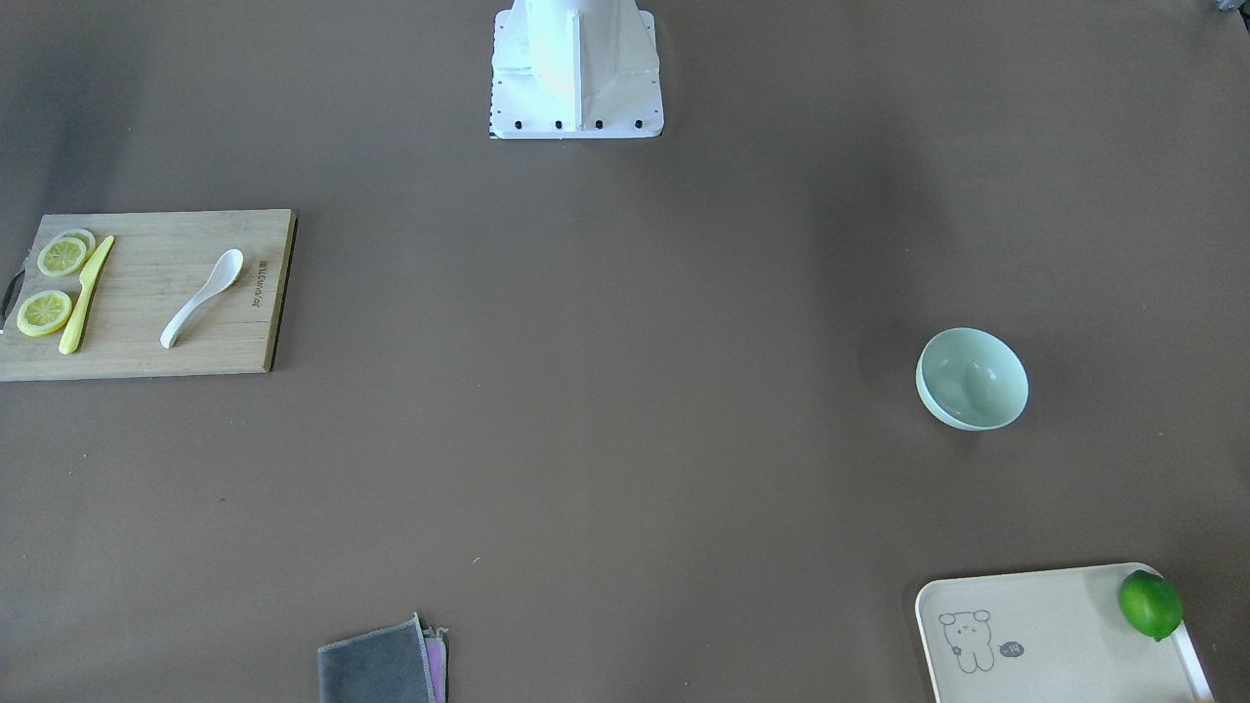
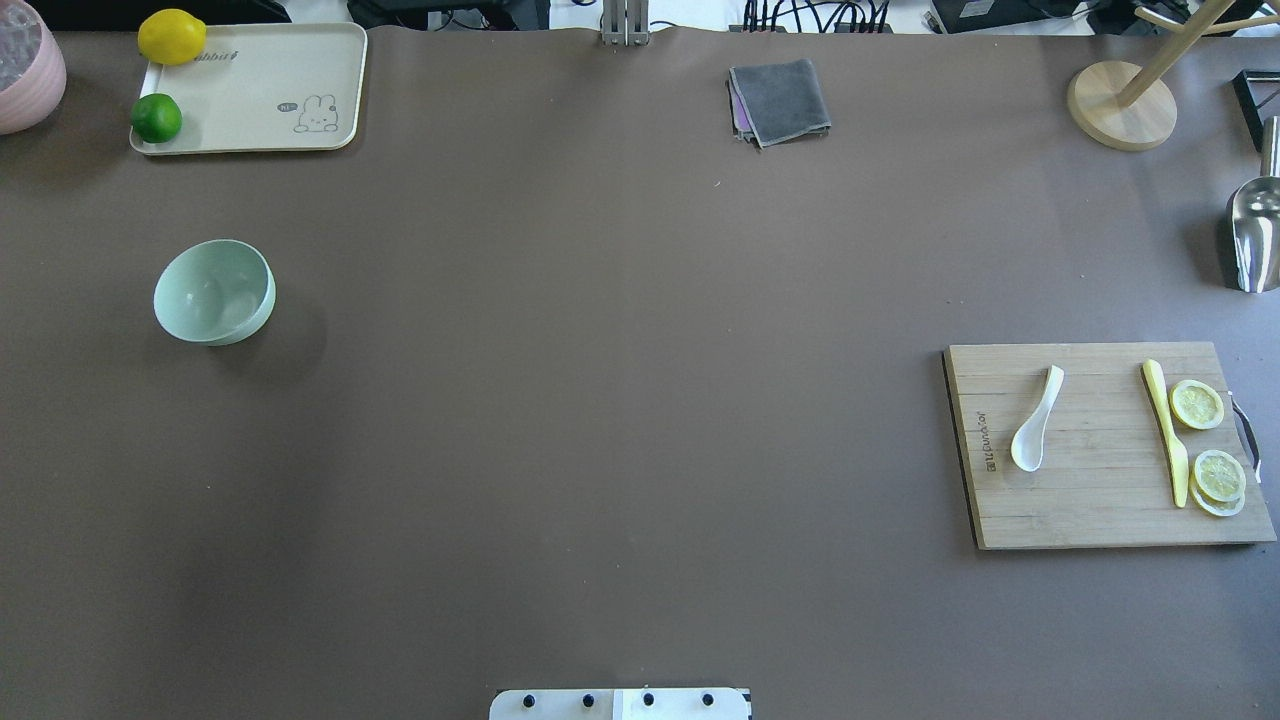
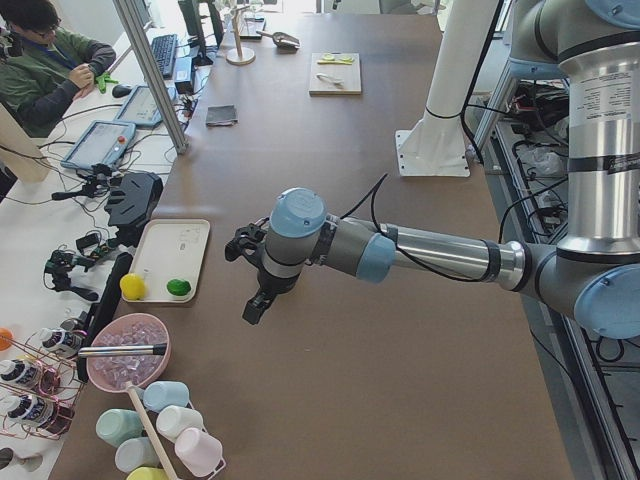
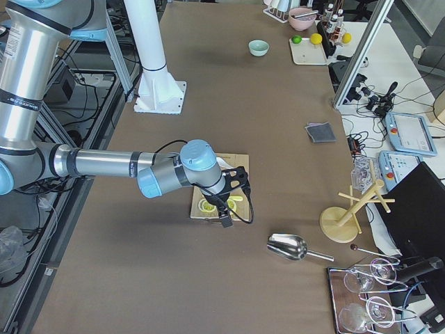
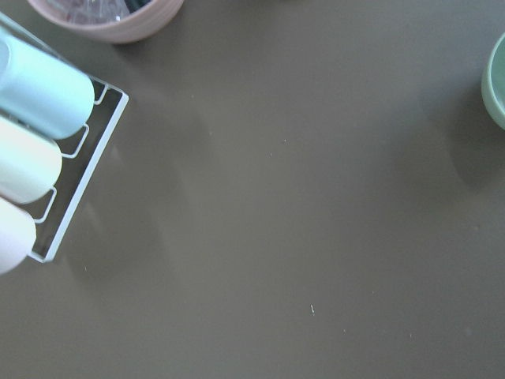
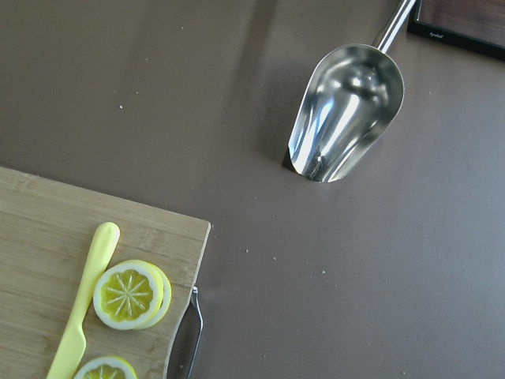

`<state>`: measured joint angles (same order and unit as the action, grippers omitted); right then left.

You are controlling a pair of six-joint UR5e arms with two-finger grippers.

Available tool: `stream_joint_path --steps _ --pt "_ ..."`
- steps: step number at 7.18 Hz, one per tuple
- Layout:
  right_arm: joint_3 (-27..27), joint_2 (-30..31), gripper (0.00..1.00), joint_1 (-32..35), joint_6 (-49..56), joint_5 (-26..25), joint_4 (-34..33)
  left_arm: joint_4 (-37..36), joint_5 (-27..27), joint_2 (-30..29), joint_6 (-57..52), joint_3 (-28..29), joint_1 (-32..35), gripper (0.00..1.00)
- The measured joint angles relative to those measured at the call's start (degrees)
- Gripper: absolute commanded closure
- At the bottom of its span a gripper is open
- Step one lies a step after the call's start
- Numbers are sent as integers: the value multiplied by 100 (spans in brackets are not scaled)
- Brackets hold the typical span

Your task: Place spoon in bowl

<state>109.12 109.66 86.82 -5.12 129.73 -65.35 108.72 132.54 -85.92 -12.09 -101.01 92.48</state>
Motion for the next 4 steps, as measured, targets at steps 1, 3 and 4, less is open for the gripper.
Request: stream_joint_path --steps 1,3,4 --pt "-4 -148 0 -68 -460 -6 55 323 157 -68 290 146 -45 1" --pt "-8 -454 0 -488 -1224 -59 100 845 360 -171 787 360 -517 1" --pt "-11 -637 0 -778 -1594 -171 106 1018 379 -282 1278 468 -1009 1"
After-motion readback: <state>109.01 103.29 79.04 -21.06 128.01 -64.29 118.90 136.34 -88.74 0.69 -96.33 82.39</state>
